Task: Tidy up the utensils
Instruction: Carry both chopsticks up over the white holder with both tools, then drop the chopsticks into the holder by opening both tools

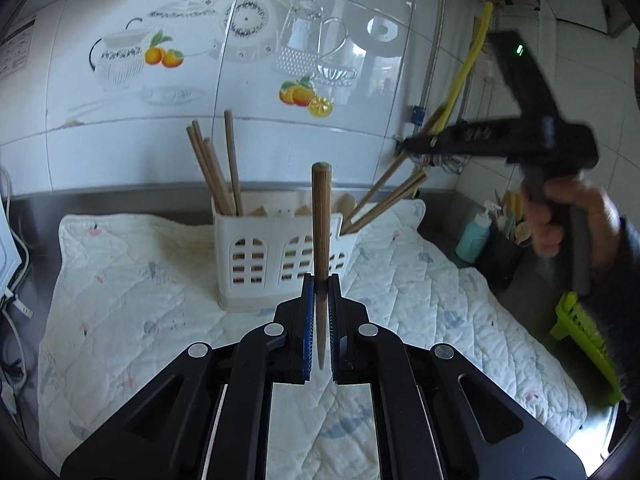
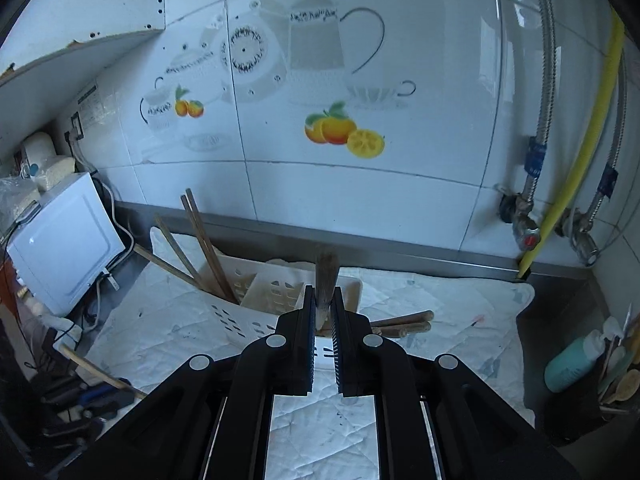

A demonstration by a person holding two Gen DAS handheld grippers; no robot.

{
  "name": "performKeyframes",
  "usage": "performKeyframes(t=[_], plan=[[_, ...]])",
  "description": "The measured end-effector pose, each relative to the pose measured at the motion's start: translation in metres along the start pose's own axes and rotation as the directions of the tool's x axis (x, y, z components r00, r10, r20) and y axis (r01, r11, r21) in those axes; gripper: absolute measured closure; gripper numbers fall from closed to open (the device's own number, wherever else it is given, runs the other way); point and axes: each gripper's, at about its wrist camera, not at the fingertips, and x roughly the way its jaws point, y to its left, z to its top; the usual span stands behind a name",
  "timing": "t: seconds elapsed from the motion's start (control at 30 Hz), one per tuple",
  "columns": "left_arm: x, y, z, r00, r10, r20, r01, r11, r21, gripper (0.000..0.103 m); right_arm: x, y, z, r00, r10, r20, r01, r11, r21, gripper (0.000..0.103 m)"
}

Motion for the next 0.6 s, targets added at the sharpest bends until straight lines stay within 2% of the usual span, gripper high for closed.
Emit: performKeyframes(t=[0.1, 0.17, 0.27, 0.47, 0.6], plan=[[-0.002, -0.003, 0.018, 0.999, 0.002, 0.034, -0.002, 1.000, 0.019, 0.098, 0.007, -0.004, -0.004, 1.000, -0.001, 0.015, 0.001, 1.000, 0.017, 0.088], [-0.004, -0.006, 0.032, 0.998, -0.002, 0.059, 0.000, 1.000, 0.030, 0.098, 0.004, -0.005, -0.004, 0.999, -0.007, 0.044, 0.006, 1.000, 0.021, 0.079], [-0.007, -0.010, 0.057, 0.994, 0.007, 0.113, -0.013, 0.999, 0.052, 0.098, -0.009, -0.006, -0.004, 0.996, -0.015, 0.083, 0.014, 1.000, 0.019, 0.076], [-0.002, -0.010, 0.105, 0.974, 0.076, 0.213, -0.096, 0.992, 0.084, 0.098, -0.043, -0.002, -0.017, 0.987, -0.020, 0.160, 0.022, 1.000, -0.011, 0.063], [0.008, -0.004, 0.124, 0.963, 0.121, 0.241, -0.145, 0.986, 0.084, 0.098, -0.056, -0.001, -0.030, 0.984, -0.005, 0.178, 0.008, 1.000, -0.018, 0.060]])
